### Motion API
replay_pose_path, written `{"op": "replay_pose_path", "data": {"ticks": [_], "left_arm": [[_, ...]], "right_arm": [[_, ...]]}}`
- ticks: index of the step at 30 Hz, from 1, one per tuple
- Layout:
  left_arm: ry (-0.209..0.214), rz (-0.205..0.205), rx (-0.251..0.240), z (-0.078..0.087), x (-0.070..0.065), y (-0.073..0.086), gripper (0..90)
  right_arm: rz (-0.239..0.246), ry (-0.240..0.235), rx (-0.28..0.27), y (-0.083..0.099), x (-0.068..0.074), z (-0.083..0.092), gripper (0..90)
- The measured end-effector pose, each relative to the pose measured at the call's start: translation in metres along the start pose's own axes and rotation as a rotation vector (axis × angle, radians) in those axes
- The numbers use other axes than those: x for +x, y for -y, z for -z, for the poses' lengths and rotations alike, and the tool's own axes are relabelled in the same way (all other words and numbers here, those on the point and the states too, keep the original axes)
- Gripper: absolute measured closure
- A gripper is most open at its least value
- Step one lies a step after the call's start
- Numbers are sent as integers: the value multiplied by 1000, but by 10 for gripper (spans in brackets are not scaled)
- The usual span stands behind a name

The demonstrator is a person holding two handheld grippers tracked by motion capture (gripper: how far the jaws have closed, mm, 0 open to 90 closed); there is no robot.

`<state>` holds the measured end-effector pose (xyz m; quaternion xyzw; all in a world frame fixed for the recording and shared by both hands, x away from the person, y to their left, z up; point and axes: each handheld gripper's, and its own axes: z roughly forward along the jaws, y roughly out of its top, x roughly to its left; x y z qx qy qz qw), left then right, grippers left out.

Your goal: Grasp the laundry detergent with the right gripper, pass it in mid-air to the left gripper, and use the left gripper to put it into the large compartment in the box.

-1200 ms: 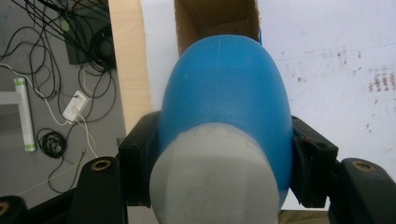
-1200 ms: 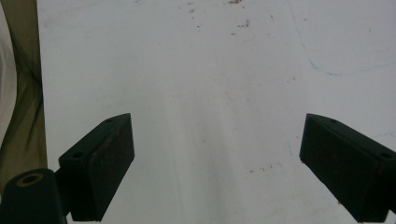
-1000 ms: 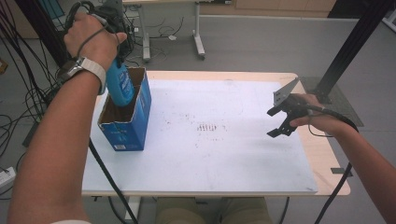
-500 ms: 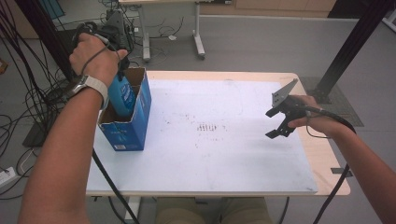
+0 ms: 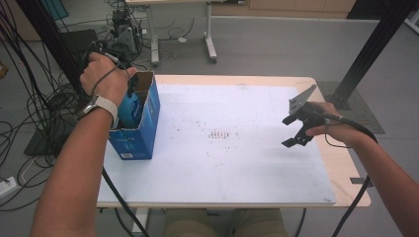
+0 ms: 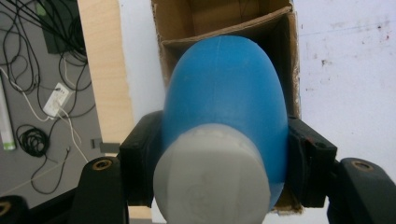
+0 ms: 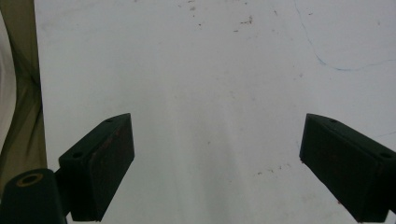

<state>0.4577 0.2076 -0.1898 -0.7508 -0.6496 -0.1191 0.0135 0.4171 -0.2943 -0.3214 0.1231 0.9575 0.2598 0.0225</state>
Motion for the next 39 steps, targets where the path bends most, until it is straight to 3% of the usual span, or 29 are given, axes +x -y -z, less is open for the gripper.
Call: {"op": "replay_pose_path", "data": {"ticks": [25,39], "left_arm": [[13,-10,16,-58,-10,8,381],[16,-19,15,-66,-13,6,380]], "right_arm": [[-34,-7,-1,10,2,-4,104],[-37,-10,-3,12,3,-6,104]]}}
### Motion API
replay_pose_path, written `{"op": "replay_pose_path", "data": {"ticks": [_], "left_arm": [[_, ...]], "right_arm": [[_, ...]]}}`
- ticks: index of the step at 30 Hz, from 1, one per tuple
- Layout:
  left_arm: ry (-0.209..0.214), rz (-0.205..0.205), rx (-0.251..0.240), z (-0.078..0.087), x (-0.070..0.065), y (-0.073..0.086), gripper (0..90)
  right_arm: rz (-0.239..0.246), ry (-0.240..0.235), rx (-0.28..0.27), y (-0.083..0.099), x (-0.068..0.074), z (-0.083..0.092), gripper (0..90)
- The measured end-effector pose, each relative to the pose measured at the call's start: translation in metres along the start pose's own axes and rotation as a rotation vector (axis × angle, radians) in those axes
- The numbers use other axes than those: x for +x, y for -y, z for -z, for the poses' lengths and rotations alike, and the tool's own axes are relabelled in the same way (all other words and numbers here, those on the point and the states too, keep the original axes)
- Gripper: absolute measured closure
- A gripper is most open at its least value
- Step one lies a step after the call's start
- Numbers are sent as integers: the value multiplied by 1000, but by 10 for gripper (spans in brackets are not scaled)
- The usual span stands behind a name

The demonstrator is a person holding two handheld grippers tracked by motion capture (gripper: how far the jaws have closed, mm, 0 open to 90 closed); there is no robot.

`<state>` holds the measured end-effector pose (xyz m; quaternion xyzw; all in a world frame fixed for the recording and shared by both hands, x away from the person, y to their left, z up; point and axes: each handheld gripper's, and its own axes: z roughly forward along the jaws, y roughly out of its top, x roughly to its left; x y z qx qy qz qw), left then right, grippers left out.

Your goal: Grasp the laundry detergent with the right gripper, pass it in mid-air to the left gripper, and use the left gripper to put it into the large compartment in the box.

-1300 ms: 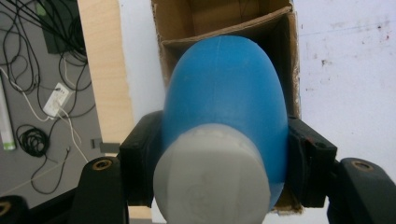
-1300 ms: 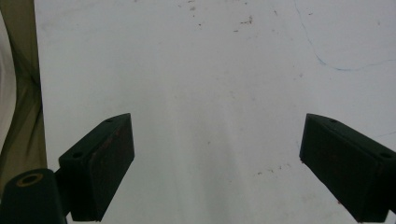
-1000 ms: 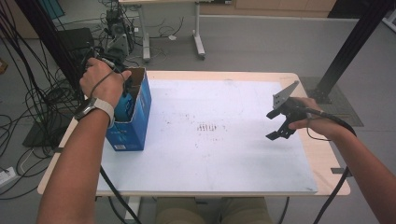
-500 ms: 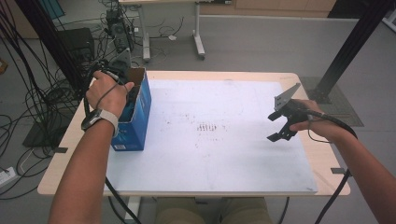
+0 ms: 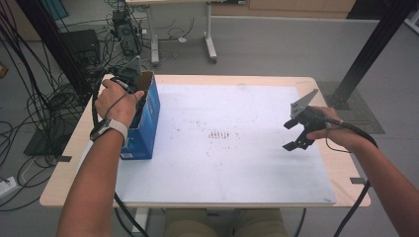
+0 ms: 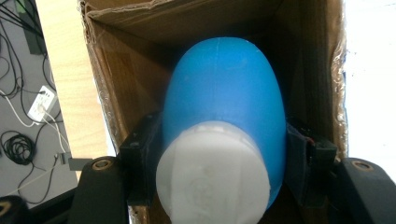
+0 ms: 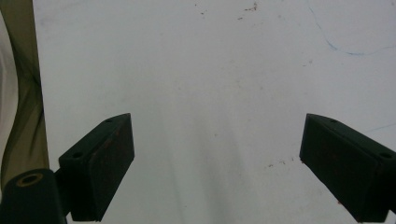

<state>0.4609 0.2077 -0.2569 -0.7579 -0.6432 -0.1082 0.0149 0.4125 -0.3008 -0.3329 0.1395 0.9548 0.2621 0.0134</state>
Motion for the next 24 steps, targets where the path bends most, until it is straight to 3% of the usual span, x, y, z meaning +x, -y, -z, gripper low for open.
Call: {"op": "replay_pose_path", "data": {"ticks": [24], "left_arm": [[6,-3,0,0,1,0,379]], "right_arm": [[6,-3,0,0,0,-1,104]]}}
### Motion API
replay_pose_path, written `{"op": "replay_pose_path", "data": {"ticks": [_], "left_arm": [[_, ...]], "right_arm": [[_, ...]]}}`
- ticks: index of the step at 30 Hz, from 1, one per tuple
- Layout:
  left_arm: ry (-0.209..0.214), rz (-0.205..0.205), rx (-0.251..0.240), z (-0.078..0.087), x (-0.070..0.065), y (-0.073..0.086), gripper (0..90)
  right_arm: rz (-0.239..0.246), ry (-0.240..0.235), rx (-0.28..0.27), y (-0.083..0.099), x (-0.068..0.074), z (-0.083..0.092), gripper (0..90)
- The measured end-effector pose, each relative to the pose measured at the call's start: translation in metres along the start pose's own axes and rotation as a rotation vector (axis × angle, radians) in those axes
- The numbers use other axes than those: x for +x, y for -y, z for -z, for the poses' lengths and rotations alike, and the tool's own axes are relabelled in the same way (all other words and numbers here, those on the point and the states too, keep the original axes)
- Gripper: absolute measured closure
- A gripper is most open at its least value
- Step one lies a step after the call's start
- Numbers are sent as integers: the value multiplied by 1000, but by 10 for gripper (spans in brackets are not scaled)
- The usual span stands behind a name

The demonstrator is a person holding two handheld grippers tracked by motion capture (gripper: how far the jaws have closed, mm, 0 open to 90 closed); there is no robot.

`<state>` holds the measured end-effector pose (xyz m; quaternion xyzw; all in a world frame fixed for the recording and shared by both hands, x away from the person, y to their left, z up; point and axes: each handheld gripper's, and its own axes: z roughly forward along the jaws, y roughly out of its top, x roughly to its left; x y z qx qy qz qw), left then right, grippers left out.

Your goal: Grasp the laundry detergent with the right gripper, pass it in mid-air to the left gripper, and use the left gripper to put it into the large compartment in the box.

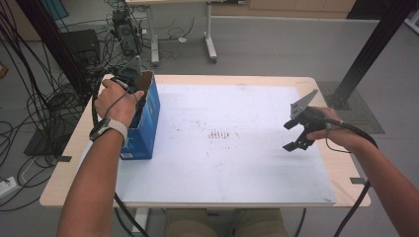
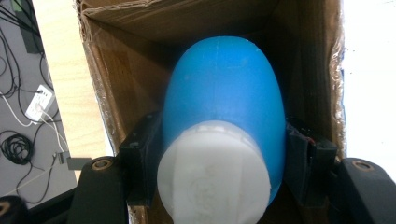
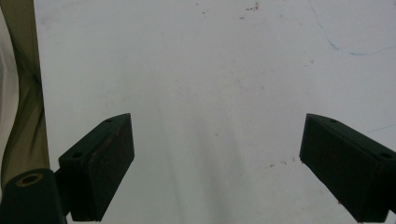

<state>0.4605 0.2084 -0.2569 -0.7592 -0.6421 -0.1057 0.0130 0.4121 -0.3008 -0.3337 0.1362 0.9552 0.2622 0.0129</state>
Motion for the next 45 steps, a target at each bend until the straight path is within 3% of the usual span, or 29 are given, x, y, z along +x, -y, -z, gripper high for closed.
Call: {"op": "replay_pose_path", "data": {"ticks": [45], "left_arm": [[5,1,-3,1,0,1,377]], "right_arm": [[-5,4,-1,2,2,0,104]]}}
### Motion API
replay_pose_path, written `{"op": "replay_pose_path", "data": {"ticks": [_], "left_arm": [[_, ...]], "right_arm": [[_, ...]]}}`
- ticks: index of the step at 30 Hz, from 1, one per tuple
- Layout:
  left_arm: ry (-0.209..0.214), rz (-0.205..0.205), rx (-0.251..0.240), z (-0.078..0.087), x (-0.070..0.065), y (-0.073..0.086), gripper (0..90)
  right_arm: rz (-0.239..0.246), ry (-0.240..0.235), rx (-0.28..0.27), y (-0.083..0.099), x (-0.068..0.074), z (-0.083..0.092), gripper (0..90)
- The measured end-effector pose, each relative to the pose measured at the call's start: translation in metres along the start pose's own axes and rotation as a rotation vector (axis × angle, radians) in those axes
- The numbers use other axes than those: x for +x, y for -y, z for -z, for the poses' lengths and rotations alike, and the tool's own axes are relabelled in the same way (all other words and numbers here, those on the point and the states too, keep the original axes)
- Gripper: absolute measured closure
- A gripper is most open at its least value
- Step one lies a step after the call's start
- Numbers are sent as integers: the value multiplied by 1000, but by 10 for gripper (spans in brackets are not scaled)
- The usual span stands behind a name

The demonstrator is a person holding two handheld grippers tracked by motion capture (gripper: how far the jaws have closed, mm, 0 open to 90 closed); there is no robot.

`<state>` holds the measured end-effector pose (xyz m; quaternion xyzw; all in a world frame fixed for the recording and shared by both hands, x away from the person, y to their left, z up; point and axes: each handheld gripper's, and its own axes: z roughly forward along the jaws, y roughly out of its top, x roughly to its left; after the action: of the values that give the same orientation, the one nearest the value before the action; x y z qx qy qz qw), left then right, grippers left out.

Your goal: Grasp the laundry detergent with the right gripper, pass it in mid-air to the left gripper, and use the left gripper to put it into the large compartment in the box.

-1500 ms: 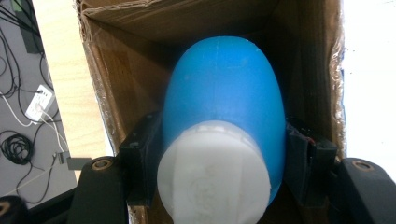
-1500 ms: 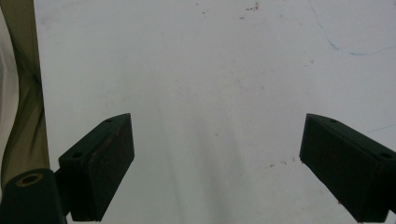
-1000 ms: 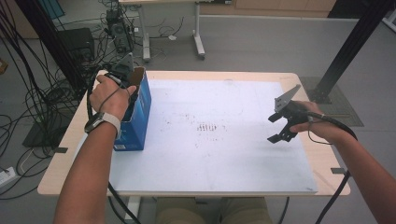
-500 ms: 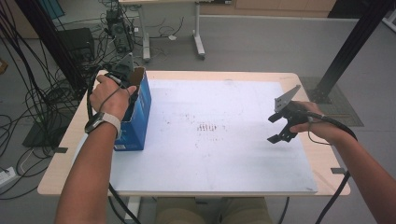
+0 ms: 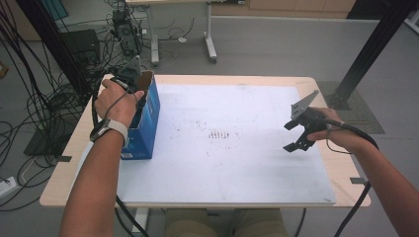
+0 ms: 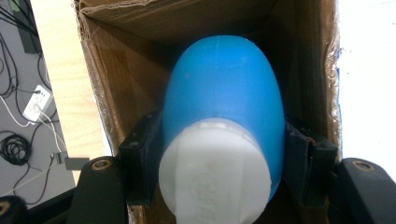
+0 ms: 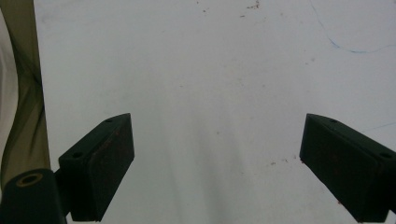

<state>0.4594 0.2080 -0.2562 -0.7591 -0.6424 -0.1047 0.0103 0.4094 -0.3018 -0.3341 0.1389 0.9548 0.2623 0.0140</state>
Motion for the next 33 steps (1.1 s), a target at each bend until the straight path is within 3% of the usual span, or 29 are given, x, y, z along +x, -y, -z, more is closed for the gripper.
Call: {"op": "replay_pose_path", "data": {"ticks": [33], "left_arm": [[2,0,-12,1,-2,1,375]], "right_arm": [[4,2,1,0,2,1,104]]}}
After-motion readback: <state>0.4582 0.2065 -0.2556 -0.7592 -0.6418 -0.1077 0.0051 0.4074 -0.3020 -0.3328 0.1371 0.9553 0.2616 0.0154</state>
